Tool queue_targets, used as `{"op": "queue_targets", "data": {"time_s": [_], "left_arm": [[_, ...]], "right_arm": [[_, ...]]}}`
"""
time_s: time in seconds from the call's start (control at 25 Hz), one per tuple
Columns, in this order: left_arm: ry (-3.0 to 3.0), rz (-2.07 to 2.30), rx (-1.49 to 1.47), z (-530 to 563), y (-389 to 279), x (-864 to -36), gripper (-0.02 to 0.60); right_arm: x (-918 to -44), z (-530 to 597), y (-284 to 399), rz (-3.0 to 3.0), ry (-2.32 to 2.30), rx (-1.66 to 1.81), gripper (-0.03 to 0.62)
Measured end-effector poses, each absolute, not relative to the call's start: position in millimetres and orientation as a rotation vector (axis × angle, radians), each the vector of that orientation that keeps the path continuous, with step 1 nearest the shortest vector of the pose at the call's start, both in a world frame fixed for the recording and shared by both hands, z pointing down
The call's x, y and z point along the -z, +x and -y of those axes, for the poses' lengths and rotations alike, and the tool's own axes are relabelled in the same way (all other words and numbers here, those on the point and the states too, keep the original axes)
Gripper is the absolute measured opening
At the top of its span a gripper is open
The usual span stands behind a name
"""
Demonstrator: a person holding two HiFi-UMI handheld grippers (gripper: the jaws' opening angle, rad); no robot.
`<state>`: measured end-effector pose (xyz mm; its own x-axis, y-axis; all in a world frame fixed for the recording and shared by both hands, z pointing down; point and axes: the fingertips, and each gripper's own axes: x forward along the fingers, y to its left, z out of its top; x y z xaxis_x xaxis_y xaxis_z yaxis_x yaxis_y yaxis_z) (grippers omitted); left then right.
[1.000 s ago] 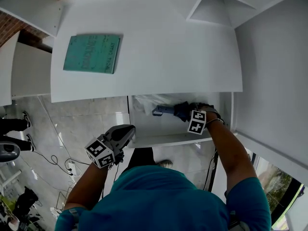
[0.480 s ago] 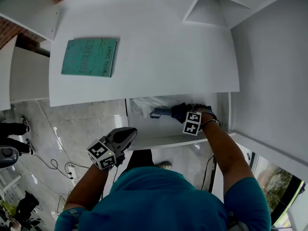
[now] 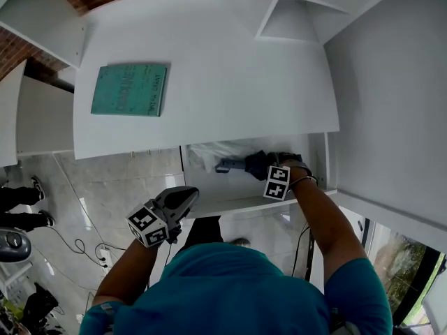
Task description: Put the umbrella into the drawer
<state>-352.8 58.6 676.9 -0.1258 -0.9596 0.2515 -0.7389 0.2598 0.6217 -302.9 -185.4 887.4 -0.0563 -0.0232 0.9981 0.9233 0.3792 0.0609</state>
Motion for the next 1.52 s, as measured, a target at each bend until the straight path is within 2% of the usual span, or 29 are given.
{"op": "queue_targets", "data": {"time_s": [0.68, 1.52], "left_arm": [[1.764, 1.872, 0.398, 4.0, -323.7, -624.4, 0.015], [2.076, 1.738, 0.277, 101.5, -233.6, -536.2, 0.015]], "right_arm": [[-770.7, 189.6, -302.6, 1.769, -0.746, 0.819, 0.291], [-592.1, 232.6, -162.8, 2.28, -0.408, 0.443, 0.29]]}}
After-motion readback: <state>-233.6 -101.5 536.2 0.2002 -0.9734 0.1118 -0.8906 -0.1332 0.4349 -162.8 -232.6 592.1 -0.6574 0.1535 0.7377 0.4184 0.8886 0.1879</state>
